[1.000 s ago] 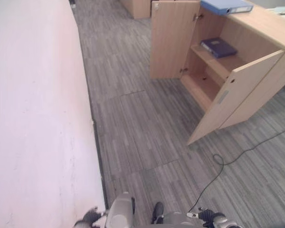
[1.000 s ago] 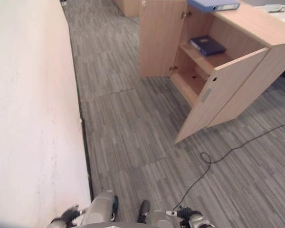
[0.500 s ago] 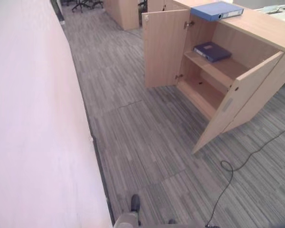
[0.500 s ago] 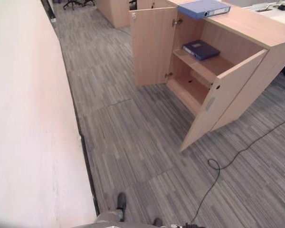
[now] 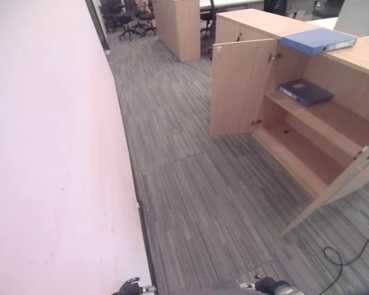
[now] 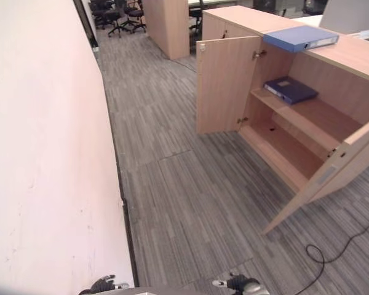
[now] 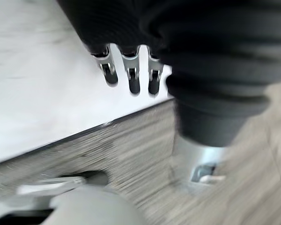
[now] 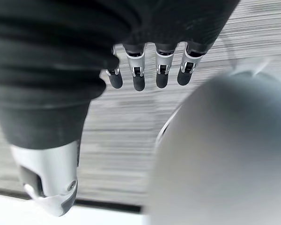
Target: Put the empty folder in the office cabinet
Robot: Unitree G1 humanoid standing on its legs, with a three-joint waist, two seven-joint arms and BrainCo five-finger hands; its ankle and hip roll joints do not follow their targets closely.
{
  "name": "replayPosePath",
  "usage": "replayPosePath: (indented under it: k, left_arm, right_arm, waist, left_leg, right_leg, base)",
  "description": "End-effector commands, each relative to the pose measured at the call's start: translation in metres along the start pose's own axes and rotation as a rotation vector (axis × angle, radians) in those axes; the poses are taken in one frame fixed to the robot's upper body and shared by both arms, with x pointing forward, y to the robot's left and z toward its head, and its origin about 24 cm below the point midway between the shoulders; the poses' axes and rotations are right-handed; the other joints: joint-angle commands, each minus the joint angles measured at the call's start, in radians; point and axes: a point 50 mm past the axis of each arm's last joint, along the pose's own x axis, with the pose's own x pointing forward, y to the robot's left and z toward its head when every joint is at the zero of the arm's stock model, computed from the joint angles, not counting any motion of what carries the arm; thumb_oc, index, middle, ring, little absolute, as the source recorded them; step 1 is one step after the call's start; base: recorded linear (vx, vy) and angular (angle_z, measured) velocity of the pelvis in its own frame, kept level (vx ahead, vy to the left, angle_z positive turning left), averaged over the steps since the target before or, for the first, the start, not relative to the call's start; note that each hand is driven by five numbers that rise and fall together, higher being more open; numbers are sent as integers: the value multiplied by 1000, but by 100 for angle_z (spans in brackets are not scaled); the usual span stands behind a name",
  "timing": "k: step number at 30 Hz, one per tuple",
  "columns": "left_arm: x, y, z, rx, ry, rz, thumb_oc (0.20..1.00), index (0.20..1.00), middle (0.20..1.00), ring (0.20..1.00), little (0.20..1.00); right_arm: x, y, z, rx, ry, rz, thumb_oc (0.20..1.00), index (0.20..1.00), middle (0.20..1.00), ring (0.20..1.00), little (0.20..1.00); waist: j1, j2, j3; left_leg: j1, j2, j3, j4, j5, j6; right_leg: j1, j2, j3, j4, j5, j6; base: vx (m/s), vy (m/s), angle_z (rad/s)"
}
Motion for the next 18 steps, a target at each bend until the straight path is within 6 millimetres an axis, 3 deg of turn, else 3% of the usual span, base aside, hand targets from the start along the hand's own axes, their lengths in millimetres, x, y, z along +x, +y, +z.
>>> replayPosePath:
  k: [1, 3, 5, 6, 9, 12, 15, 18]
  left_arm:
    - [-2, 34, -9, 54, 32, 71, 1000, 1000, 1000, 1000, 1000]
    - [-2, 32, -5, 67, 19, 63, 1000, 1000, 1000, 1000, 1000]
    - [-1, 31, -5, 74, 18, 57, 1000, 1000, 1000, 1000, 1000]
    - [-1, 30, -4, 66, 15, 53, 1000, 1000, 1000, 1000, 1000]
    - [-2, 29, -8, 70, 30, 46, 1000, 1000, 1000, 1000, 1000]
    - [-4, 30, -19, 77, 66, 49, 1000, 1000, 1000, 1000, 1000]
    - [-7, 27, -34, 37, 117, 43, 1000, 1000, 1000, 1000, 1000]
    - [-7, 27, -34, 33, 119, 41, 1000, 1000, 1000, 1000, 1000]
  right_arm:
    - [0, -16, 22, 37, -62, -47, 1000, 1000, 1000, 1000, 1000]
    - [0, -19, 28, 55, -79, -58, 1000, 1000, 1000, 1000, 1000]
    - [0, -19, 31, 65, -86, -56, 1000, 1000, 1000, 1000, 1000]
    - [0, -17, 30, 70, -83, -48, 1000, 1000, 1000, 1000, 1000]
    - [1, -14, 26, 54, -67, -39, 1000, 1000, 1000, 1000, 1000]
    - [1, -11, 19, 48, -49, -35, 1000, 1000, 1000, 1000, 1000]
    - [0, -9, 8, 62, -11, -25, 1000, 1000, 1000, 1000, 1000]
    - [0, -10, 2, 76, 4, -30, 1000, 1000, 1000, 1000, 1000]
  waist:
    - [-28, 14, 97]
    - [-54, 19, 126]
    - [-68, -3, 139]
    - [-79, -25, 144]
    - [-84, -41, 140]
    - [-76, -52, 113]
    - [-71, -40, 78]
    - [-74, -45, 72]
  left_leg:
    - [-46, 28, -17, -21, -12, -59]
    - [-20, 43, -29, -21, -2, -66]
    - [19, 39, -52, -21, -24, -81]
    - [58, 35, -84, -21, -51, -93]
    - [92, 33, -121, -21, -77, -94]
    - [102, 35, -126, -21, -99, -95]
    - [141, 91, -128, -21, -120, -114]
    - [130, 113, -120, 27, -144, -132]
  right_leg:
    - [72, 94, -35, -325, 198, -25]
    - [23, 184, -50, -478, 196, -56]
    - [1, 254, -49, -663, 204, -50]
    - [-20, 314, -36, -802, 229, -37]
    - [-24, 349, -3, -881, 241, -34]
    - [15, 356, -17, -918, 235, -45]
    - [46, 396, -4, -907, 195, -65]
    - [65, 405, -8, -904, 169, -74]
  base:
    - [142, -112, 25]
    - [65, -131, 40]
    - [197, -216, 28]
    - [287, -224, 17]
    - [220, -149, 23]
    - [248, -145, 49]
    - [283, -155, 9]
    - [260, -212, 7]
